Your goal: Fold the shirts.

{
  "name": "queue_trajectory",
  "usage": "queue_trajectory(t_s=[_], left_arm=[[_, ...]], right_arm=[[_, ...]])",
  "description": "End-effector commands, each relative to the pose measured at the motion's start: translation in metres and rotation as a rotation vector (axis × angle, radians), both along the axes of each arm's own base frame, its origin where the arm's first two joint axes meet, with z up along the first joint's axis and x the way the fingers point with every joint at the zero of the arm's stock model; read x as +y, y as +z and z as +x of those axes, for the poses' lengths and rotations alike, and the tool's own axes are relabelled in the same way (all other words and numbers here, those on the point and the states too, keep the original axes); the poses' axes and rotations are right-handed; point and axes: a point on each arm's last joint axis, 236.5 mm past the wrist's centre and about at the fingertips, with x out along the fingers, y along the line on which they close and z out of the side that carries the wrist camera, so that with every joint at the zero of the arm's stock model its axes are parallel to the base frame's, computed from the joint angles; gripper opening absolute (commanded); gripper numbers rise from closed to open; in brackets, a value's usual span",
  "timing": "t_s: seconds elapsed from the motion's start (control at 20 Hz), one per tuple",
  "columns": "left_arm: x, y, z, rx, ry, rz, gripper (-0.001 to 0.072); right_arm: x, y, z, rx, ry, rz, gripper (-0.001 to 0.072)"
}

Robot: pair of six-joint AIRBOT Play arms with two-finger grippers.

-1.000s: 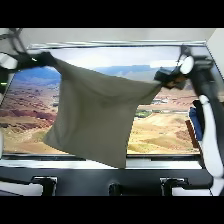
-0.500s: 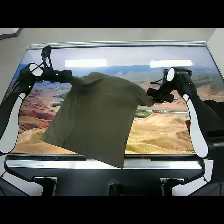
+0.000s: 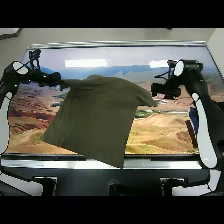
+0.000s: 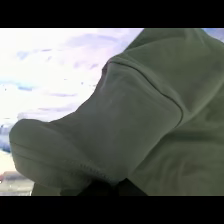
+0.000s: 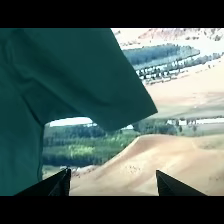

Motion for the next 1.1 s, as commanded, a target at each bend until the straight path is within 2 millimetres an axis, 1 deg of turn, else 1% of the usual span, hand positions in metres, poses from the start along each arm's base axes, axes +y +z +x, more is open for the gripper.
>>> queue_trajectory(t_s=[0.0, 0.05, 0.1, 0.25, 0.3, 0.35, 0.45, 0.5, 0.6, 0.65, 0.75, 0.8, 0.85, 0.9, 0.95, 1.0, 1.05], left_arm=[[0.014, -0.008, -0.012, 0.060, 0.008, -0.005, 0.0035], [0.014, -0.012, -0.012, 0.069, 0.006, -0.005, 0.0035], [0.014, -0.014, -0.012, 0.074, 0.006, -0.006, 0.0035], [0.010, -0.016, -0.012, 0.078, 0.000, -0.007, 0.0035], [0.010, -0.016, -0.012, 0.078, -0.001, -0.006, 0.0035], [0.010, -0.016, -0.012, 0.079, -0.001, -0.006, 0.0035], [0.010, -0.017, -0.014, 0.085, -0.004, -0.007, 0.0035], [0.010, -0.018, -0.016, 0.093, -0.006, -0.008, 0.0035], [0.009, -0.018, -0.016, 0.096, -0.008, -0.008, 0.0035], [0.009, -0.018, -0.016, 0.096, -0.008, -0.008, 0.0035], [0.009, -0.018, -0.016, 0.096, -0.008, -0.008, 0.0035], [0.009, -0.018, -0.016, 0.096, -0.008, -0.008, 0.0035], [0.009, -0.018, -0.016, 0.096, -0.008, -0.008, 0.0035], [0.010, -0.018, -0.016, 0.096, -0.007, -0.008, 0.0035], [0.010, -0.018, -0.016, 0.095, -0.007, -0.008, 0.0035], [0.011, -0.017, -0.016, 0.094, -0.006, -0.007, 0.0035], [0.011, -0.016, -0.017, 0.095, -0.009, -0.006, 0.0035]], right_arm=[[0.057, 0.026, -0.058, 0.126, 0.183, 0.219, 0.0618], [0.082, 0.016, -0.085, 0.210, 0.233, 0.316, 0.0618], [0.101, -0.002, -0.112, 0.295, 0.245, 0.377, 0.0618], [0.147, -0.073, -0.179, 0.479, 0.199, 0.426, 0.0618], [0.163, -0.091, -0.193, 0.488, 0.194, 0.434, 0.0618], [0.175, -0.107, -0.200, 0.472, 0.178, 0.431, 0.0618], [0.184, -0.129, -0.205, 0.461, 0.111, 0.404, 0.0618], [0.185, -0.135, -0.208, 0.482, 0.090, 0.398, 0.0617], [0.189, -0.140, -0.207, 0.505, 0.030, 0.412, 0.0600], [0.192, -0.141, -0.203, 0.502, 0.001, 0.428, 0.0561], [0.201, -0.142, -0.194, 0.481, -0.045, 0.469, 0.0505], [0.204, -0.142, -0.186, 0.453, -0.062, 0.483, 0.0321], [0.203, -0.144, -0.176, 0.412, -0.071, 0.483, 0.0075], [0.198, -0.141, -0.167, 0.390, -0.068, 0.483, 0.0040], [0.188, -0.134, -0.154, 0.357, -0.060, 0.482, 0.0039], [0.166, -0.121, -0.134, 0.312, -0.070, 0.471, 0.0039], [0.135, -0.105, -0.107, 0.244, -0.096, 0.450, 0.0040]])
